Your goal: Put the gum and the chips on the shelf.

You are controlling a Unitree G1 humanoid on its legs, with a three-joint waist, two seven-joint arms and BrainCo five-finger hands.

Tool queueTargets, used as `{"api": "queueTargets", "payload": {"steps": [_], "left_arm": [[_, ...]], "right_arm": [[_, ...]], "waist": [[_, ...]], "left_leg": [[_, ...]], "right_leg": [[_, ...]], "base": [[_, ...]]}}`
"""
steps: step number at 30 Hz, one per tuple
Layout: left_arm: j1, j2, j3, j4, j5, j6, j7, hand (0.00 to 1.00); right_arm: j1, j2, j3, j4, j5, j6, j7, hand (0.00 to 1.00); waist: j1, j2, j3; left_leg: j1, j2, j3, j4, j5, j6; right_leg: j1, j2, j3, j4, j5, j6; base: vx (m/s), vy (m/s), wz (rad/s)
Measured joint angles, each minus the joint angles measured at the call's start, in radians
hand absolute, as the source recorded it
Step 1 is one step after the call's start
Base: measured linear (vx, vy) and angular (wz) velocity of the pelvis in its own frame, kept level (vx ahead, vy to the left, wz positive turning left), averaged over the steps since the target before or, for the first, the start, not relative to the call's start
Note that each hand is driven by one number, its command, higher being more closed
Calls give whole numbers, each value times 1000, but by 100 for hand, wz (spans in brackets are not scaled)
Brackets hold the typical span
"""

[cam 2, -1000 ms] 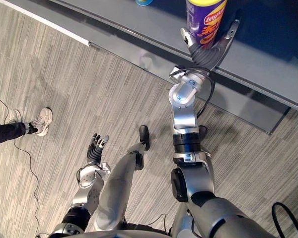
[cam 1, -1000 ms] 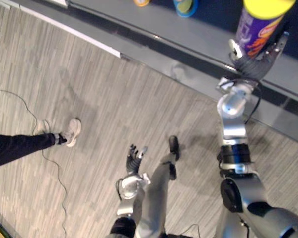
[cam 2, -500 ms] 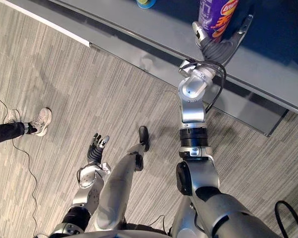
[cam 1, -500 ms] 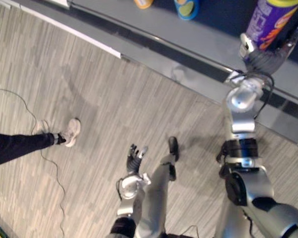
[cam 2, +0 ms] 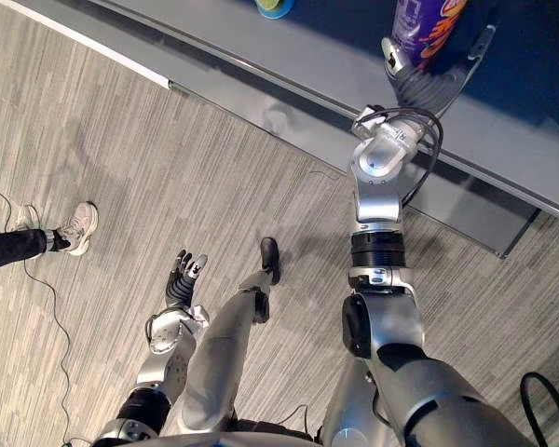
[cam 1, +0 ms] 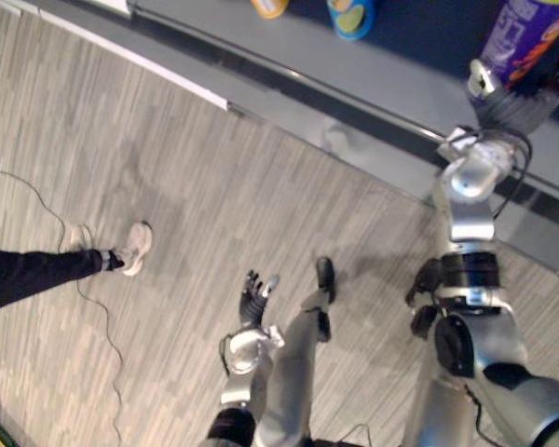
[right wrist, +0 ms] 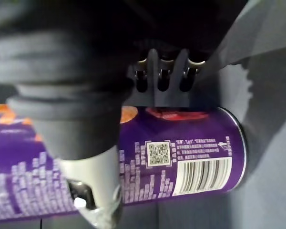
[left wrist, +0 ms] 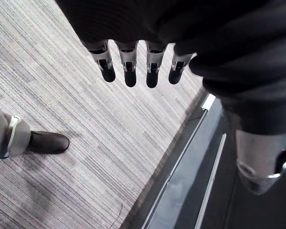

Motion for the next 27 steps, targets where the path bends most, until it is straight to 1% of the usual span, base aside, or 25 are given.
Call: {"api": "queueTargets", "payload": {"steps": [2,4,5,6,8,10,12,13,16,19,20,21,23,24,25,27], "left_arm": [[0,0,0,2,0,0,-2,0],[3,0,9,5,0,1,-2,0],[2,1,16,18,0,0,-2,0],[2,1,19,28,0,1,-2,0],[3,-1,19,87,2,6,-2,0],[2,-2,25,123,3,17,-2,0],[1,-4,55,171,4,21,-1,0],[-1,-4,77,227,11,26,-2,0],[-7,1,80,296,15,32,-4,0],[-18,29,85,389,64,48,-4,0],[-19,49,86,411,95,52,-5,0],[-18,72,87,431,122,60,-7,0],[-13,93,91,437,160,68,-12,0],[-10,92,114,458,178,69,-23,0],[-6,92,126,464,178,68,-28,0],[10,106,173,481,178,73,-38,0]], "right_arm": [[29,18,10,4,0,-6,2,0],[75,38,48,8,-1,-16,7,0],[103,56,71,26,-1,-20,11,0],[118,65,83,36,0,-22,13,0],[188,104,119,73,1,-33,35,0],[250,121,144,82,1,-39,54,0],[304,139,178,115,1,-49,74,0],[371,156,218,120,1,-48,92,0],[447,164,266,163,-2,-47,122,0],[548,179,350,227,-5,-44,176,0],[586,177,390,231,-11,-43,202,0],[628,169,429,227,-15,-43,234,0],[692,150,459,216,-18,-49,285,0],[763,119,468,212,-16,-55,339,0],[792,108,469,215,-15,-55,363,0],[908,82,465,247,-10,-56,452,0]], "waist": [[0,0,0],[-1,-13,-6],[-7,-30,-14],[-9,-40,-18],[-29,-66,-28],[-36,-75,-30],[-50,-85,-30],[-59,-93,-31],[-70,-96,-31],[-86,-118,-29],[-105,-131,-26],[-114,-150,-26],[-117,-175,-27],[-128,-186,-34],[-135,-192,-39],[-140,-224,-65]], "left_leg": [[4,3,-1,6,-3,0],[9,13,1,24,-15,-2],[14,22,1,36,-23,-3],[17,26,2,42,-28,-3],[47,38,2,63,-51,-5],[75,48,3,82,-70,-4],[114,58,5,89,-87,-4],[155,65,10,86,-97,-7],[204,74,13,81,-104,-9],[293,88,29,45,-109,-14],[327,95,35,34,-113,-18],[363,98,47,23,-116,-18],[404,103,62,15,-123,-20],[432,105,61,15,-130,-20],[443,105,61,13,-133,-21],[496,102,86,-21,-133,-21]], "right_leg": [[10,3,-3,-4,0,1],[21,12,-2,-9,0,1],[33,21,-4,-15,0,0],[40,25,-4,-17,0,0],[84,37,-8,-31,0,1],[124,48,-8,-44,-2,8],[171,60,-6,-64,0,12],[216,73,-4,-87,2,16],[273,88,-5,-117,8,23],[366,123,4,-193,32,33],[406,141,9,-230,46,35],[443,155,18,-261,60,33],[483,170,32,-293,73,36],[526,179,33,-326,83,43],[541,180,32,-338,85,46],[593,192,48,-391,108,52]], "base": [[2,-7,-3],[20,-22,-14],[31,-26,-15],[48,-28,-15],[66,-18,-15],[66,3,-19],[74,12,-23],[73,15,-21],[73,14,-15],[80,13,-27],[86,32,-34],[84,42,-37],[81,51,-29],[94,62,-11],[97,69,-3],[94,60,-19]]}}
